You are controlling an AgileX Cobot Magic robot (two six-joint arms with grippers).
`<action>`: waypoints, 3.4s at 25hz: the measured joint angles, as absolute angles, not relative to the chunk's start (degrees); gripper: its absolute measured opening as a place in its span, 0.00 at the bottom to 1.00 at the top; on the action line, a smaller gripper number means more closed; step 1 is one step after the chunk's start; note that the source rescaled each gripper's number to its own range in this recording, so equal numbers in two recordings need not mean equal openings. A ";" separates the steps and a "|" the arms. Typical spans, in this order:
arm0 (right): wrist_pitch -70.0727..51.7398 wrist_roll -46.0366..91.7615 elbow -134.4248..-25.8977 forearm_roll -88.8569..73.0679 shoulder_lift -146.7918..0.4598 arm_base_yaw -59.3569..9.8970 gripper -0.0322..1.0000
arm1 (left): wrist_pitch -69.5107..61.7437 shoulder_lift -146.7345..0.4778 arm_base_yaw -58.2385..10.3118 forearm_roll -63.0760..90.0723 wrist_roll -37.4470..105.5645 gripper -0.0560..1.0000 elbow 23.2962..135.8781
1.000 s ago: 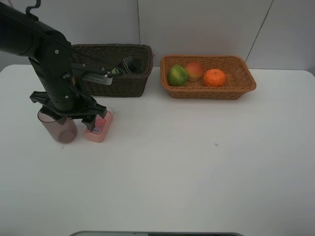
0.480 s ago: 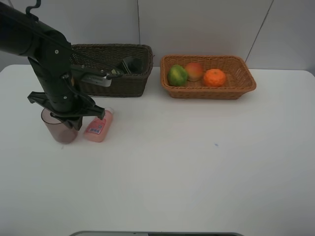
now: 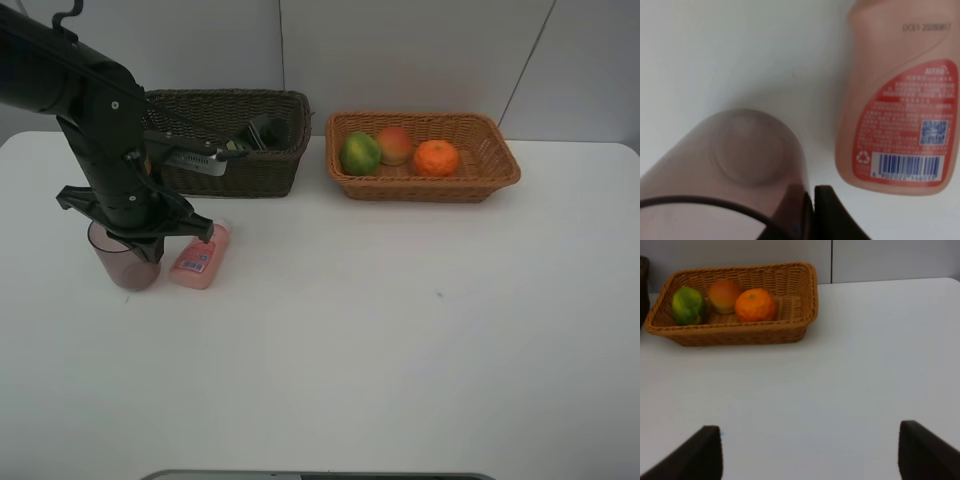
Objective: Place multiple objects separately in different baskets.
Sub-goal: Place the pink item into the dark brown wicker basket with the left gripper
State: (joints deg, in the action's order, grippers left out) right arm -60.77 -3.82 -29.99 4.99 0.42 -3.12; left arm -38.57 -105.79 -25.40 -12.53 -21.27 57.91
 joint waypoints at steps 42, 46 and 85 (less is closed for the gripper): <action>-60.77 -3.82 -29.99 4.99 0.42 -3.12 0.64 | -50.10 -104.26 -25.40 -12.48 -21.23 0.05 70.33; -60.77 -3.82 -29.99 4.99 0.42 -3.12 0.64 | -52.73 -103.58 -24.74 -12.31 -21.23 0.05 78.19; -60.77 -3.82 -29.99 4.99 0.42 -3.12 0.64 | -32.72 -121.00 -13.01 -4.96 -12.64 0.44 90.22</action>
